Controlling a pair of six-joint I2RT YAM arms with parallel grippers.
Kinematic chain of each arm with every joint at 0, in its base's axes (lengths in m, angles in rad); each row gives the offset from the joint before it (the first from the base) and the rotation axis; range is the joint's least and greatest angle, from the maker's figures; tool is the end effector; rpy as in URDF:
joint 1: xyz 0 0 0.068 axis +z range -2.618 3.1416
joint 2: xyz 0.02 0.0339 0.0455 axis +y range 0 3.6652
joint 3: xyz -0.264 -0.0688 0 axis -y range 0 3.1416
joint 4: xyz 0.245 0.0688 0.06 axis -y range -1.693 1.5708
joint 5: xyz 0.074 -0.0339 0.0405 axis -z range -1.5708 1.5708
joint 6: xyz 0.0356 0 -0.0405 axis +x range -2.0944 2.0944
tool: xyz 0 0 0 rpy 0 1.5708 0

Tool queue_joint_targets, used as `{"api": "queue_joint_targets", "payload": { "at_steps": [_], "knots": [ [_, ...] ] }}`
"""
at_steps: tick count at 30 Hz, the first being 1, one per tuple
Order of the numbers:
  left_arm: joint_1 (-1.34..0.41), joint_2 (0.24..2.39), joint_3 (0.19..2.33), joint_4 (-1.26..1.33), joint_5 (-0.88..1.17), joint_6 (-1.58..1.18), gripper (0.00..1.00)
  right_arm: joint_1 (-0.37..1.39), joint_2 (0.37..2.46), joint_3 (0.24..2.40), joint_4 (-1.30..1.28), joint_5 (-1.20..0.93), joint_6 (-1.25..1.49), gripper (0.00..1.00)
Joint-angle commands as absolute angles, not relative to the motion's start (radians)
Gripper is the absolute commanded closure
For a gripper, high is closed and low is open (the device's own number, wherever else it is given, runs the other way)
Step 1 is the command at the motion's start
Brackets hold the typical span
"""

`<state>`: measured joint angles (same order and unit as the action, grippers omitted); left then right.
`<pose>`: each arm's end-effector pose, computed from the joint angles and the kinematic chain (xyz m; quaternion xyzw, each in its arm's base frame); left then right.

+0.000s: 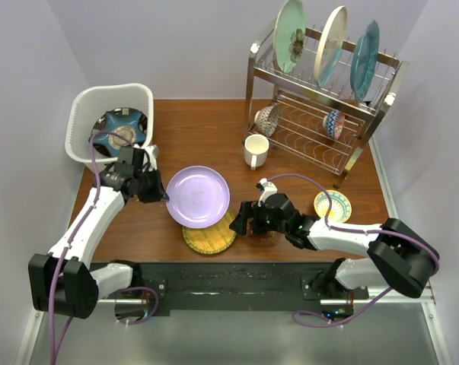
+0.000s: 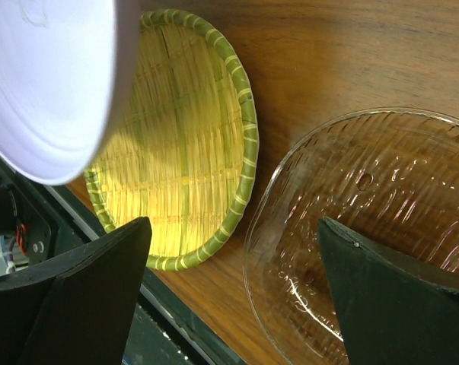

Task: Place the plates into the plastic bin on the countertop
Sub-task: Pick up the plate at the center of the board.

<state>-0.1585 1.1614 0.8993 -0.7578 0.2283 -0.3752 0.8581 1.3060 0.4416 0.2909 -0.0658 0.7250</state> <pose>0.2199 -0.0433 0.2576 -0.0726 0.9538 -0.1770 0.2317 0.1601 0.1888 0.1614 -0.0741 0.8748 0.3604 0.3153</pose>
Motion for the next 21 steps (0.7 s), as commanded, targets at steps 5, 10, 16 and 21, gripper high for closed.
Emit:
{"api": "queue_joint_targets", "payload": {
  "at_steps": [5,10,16,21],
  "knots": [
    [-0.160,1.195,1.043,-0.762,0.227,-0.384,1.00,0.864,1.287,0.445,0.282,-0.051,0.707,0.06],
    [-0.160,1.238,1.104,-0.764,0.210,-0.380,1.00,0.864,1.287,0.445,0.276,-0.051,0.706,0.06],
    [-0.160,1.285,1.207,-0.765,0.181,-0.382,1.00,0.864,1.295,0.448,0.276,-0.049,0.706,0.06],
    [-0.152,1.341,1.275,-0.772,0.160,-0.377,1.00,0.864,1.305,0.449,0.278,-0.054,0.704,0.06]
  ]
}}
